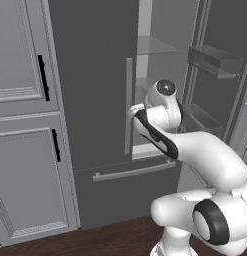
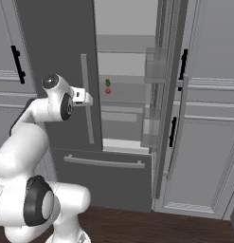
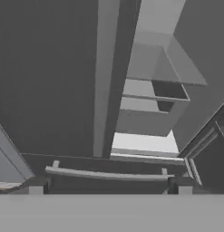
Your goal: Take the strawberry from the fridge and place it on top of the pancake, located on the dining counter.
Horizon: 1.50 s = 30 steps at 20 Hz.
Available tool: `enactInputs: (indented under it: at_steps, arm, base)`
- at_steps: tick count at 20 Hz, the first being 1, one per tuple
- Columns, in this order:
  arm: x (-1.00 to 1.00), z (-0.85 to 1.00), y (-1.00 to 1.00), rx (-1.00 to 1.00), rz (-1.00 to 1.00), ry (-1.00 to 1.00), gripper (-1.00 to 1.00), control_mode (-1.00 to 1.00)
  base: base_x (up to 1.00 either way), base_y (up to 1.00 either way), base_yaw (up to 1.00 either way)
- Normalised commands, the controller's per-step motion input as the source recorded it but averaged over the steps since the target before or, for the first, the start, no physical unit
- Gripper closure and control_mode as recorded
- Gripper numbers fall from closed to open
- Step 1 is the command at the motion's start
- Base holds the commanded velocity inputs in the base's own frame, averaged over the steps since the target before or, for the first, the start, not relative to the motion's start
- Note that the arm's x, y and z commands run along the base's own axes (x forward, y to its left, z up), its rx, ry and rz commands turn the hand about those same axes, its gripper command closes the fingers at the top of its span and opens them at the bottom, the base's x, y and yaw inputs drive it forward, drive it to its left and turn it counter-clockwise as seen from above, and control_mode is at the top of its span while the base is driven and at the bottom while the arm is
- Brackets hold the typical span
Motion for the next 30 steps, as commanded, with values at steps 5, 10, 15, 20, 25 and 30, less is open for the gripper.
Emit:
enactInputs:
  at_steps: [5,10,15,20,25,30]
  arm:
    - [0.34,0.59,0.88,0.3,-0.08,-0.49,-1.0,-1.0]
    - [0.66,0.14,0.04,0.01,-0.13,0.16,-1.0,-1.0]
    - [0.11,0.11,0.02,-0.08,-0.01,-0.01,-1.0,-1.0]
    - [0.03,0.44,-0.37,-0.1,0.01,0.15,-1.0,-1.0]
    - [0.28,0.01,-0.22,0.02,0.02,0.16,-1.0,-1.0]
    - [0.81,0.0,-0.02,0.01,0.0,-0.01,-1.0,-1.0]
  base:
    - [0.0,0.0,0.0]
    - [0.0,0.0,0.0]
    - [0.0,0.0,0.0]
    - [0.0,0.0,0.0]
    - [0.0,0.0,0.0]
    - [0.0,0.0,0.0]
